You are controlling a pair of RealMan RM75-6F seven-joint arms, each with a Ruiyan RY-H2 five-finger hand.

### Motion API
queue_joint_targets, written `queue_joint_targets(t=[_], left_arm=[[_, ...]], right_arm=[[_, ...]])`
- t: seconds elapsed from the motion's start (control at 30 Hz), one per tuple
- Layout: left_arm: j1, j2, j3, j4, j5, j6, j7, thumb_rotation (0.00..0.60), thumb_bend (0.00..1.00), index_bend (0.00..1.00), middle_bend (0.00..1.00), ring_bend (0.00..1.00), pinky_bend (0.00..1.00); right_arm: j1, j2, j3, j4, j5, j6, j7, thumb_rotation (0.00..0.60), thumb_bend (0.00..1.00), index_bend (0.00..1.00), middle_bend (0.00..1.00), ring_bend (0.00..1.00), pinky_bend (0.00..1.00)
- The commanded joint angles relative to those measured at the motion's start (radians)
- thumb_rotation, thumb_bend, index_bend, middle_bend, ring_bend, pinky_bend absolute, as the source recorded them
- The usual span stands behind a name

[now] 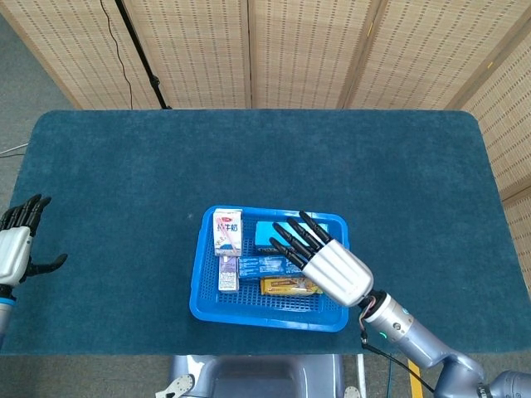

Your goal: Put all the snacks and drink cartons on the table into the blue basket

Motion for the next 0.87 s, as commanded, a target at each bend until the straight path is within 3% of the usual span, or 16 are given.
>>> queue_joint_targets(t=[0.03,0.17,0.33,0.57,0.7,0.87], left_arm=[[0.005,-0.002,0.001,0.001,0.007,0.013,0.001,0.6,0.21,0.0,0.0,0.0,0.0],[0.017,-0.01,0.003,0.004,0.03,0.045,0.002,0.6,0.21,0.0,0.0,0.0,0.0],[0.042,-0.031,0.017,0.015,0.084,0.098,0.0,0.6,0.21,0.0,0.0,0.0,0.0],[0.096,-0.083,0.047,0.063,0.195,0.204,-0.033,0.6,0.21,0.0,0.0,0.0,0.0],[0.122,-0.098,0.067,0.099,0.236,0.234,-0.065,0.6,0.21,0.0,0.0,0.0,0.0],[0.137,-0.104,0.076,0.127,0.249,0.24,-0.084,0.6,0.21,0.0,0.0,0.0,0.0]], right_arm=[[-0.011,0.021,0.019,0.116,-0.083,0.117,0.165,0.6,0.0,0.05,0.0,0.0,0.06],[-0.043,0.029,0.018,0.239,-0.086,0.221,0.355,0.6,0.0,0.03,0.0,0.0,0.05],[-0.121,0.053,0.013,0.343,0.047,0.268,0.541,0.6,0.0,0.0,0.0,0.0,0.0],[-0.209,0.059,-0.004,0.404,0.221,0.224,0.593,0.6,0.0,0.0,0.0,0.0,0.0],[-0.245,0.068,-0.028,0.416,0.257,0.198,0.635,0.6,0.0,0.0,0.0,0.0,0.0],[-0.301,0.039,-0.04,0.443,0.275,0.246,0.626,0.6,0.0,0.0,0.0,0.0,0.0]])
